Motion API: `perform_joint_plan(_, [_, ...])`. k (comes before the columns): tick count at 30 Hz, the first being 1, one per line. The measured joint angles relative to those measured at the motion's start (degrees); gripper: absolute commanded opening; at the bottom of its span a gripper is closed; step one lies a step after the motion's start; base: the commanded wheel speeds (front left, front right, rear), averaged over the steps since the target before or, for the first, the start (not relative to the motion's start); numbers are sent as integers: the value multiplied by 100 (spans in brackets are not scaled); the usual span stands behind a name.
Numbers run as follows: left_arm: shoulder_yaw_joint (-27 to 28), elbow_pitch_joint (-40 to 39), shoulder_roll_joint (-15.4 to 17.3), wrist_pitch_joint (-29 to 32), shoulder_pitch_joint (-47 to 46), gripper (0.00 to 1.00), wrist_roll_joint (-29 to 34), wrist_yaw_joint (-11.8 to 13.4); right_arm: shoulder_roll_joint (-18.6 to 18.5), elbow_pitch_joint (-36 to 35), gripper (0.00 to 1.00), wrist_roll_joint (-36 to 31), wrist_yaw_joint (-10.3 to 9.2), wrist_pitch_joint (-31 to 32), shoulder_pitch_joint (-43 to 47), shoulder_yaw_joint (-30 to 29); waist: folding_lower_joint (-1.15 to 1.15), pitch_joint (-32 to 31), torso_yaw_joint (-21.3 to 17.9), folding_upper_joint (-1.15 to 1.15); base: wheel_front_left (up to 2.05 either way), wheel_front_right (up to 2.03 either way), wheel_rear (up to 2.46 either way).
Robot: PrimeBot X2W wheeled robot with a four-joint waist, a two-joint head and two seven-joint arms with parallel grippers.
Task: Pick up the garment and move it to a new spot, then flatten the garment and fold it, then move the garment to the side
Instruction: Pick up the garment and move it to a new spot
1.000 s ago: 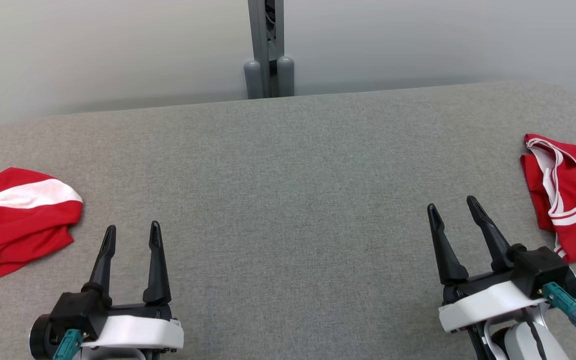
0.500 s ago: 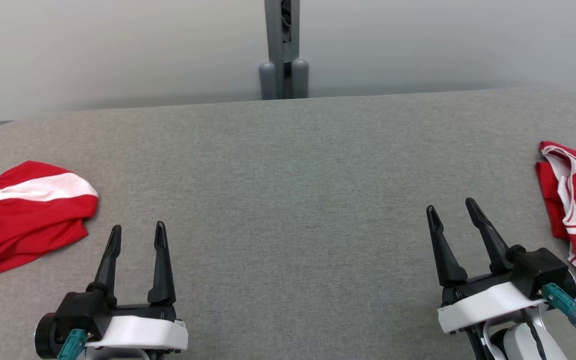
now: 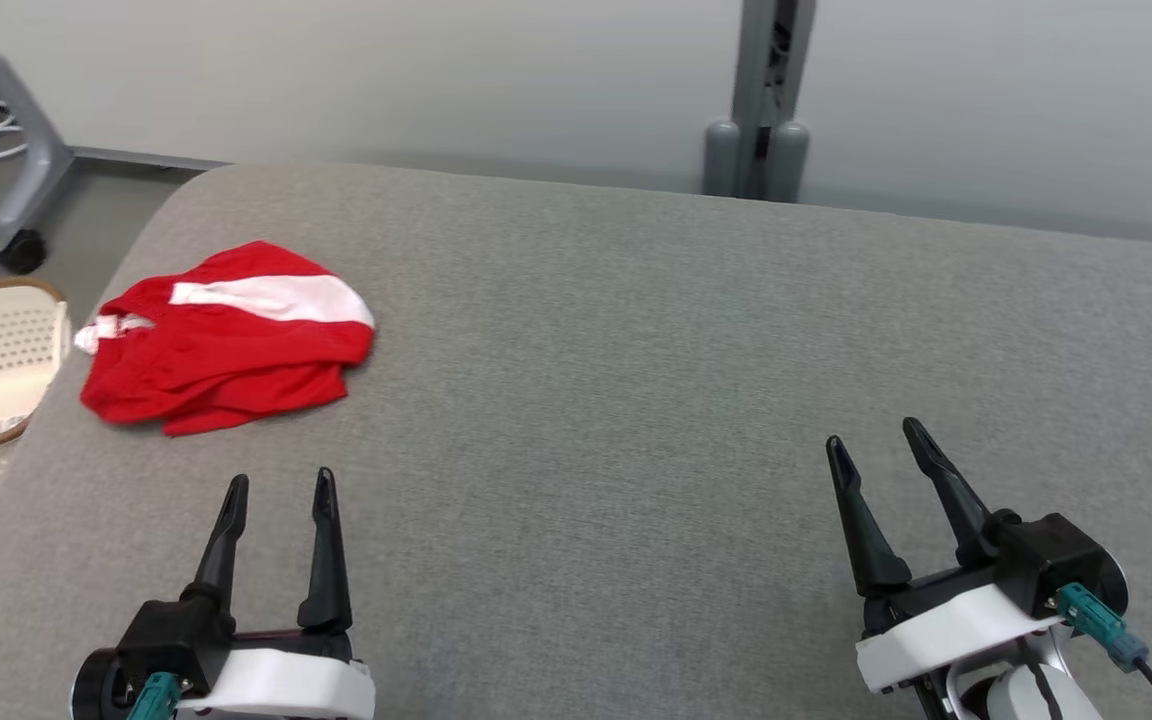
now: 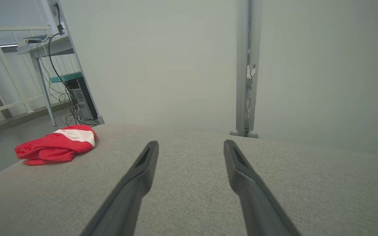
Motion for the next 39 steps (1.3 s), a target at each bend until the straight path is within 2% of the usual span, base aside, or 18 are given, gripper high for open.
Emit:
perform_joint_plan(9, [156,-24,-1,0,220,100,58,-58,-2,25,100,100,0,0,124,197,0,-178,885,0,0,0,0])
perform_joint_plan(16, [274,-108,9,-1,356,100,89,-78,3,99,100,132,0,0,170,435,0,-316,1397,0,0,0,0])
perform_joint_plan(30, [289,-269,4,-1,447,100,-4,54,5,292,100,92,0,0,8,602,0,-205,1495,0,0,0,0])
perform_joint_plan(36, [394,-187,7,-1,430,100,-73,42,7,266,100,73,0,0,15,506,0,-219,1444,0,0,0,0])
perform_joint_plan(39, [428,-85,0,0,279,100,-85,-65,5,156,100,-32,0,0,16,420,0,-115,1423,0,0,0,0])
